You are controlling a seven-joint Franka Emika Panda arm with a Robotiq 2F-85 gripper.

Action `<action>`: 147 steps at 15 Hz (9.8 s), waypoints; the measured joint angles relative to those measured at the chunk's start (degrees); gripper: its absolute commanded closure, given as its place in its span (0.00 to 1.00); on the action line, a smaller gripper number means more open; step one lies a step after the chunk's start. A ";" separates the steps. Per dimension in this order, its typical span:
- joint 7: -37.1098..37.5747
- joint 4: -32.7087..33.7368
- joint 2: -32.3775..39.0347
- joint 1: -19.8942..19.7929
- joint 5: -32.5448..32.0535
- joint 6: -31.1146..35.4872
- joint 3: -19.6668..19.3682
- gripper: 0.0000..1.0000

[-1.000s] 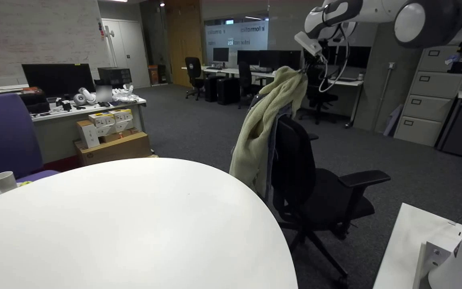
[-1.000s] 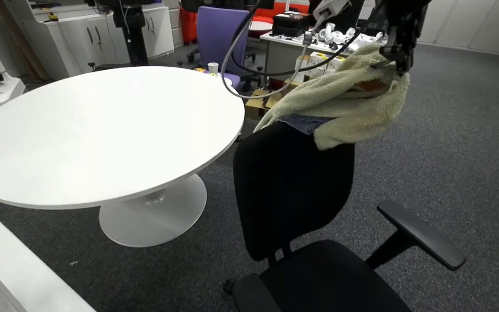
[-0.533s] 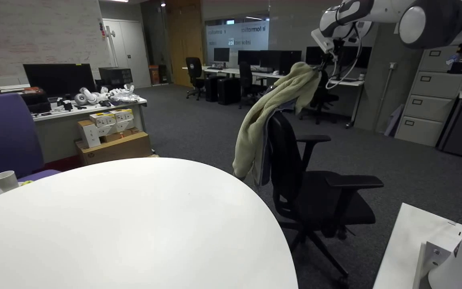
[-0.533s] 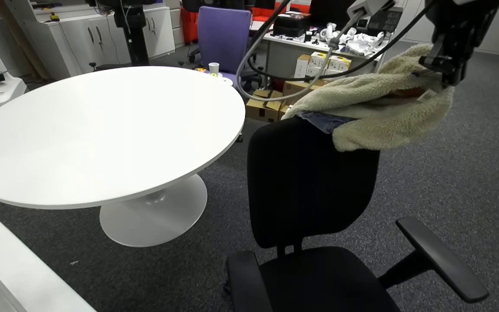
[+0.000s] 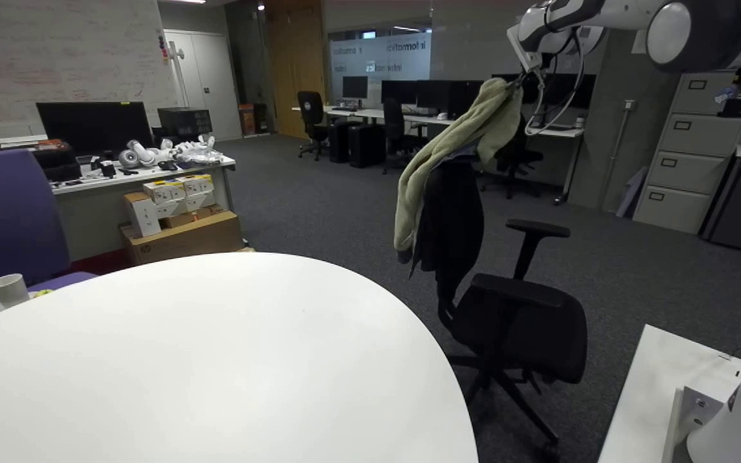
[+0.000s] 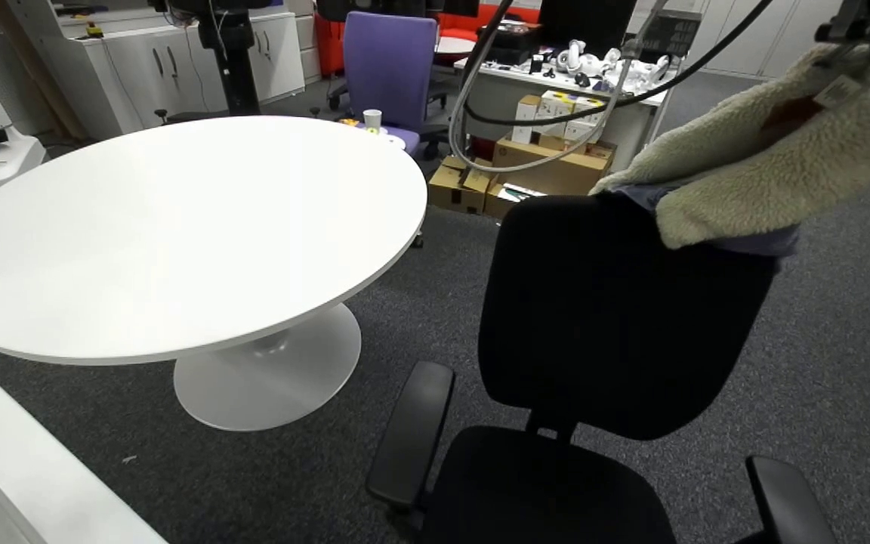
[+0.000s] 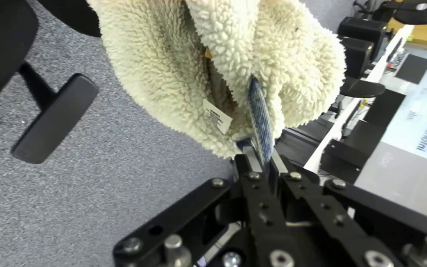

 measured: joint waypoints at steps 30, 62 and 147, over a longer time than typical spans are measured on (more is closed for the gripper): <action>-23.15 -4.63 -11.69 6.00 -13.21 6.92 1.64 0.98; -41.55 -2.54 -9.18 -1.29 26.59 -3.53 13.46 0.98; -33.83 -39.00 -29.80 27.16 -14.28 -22.97 23.29 0.00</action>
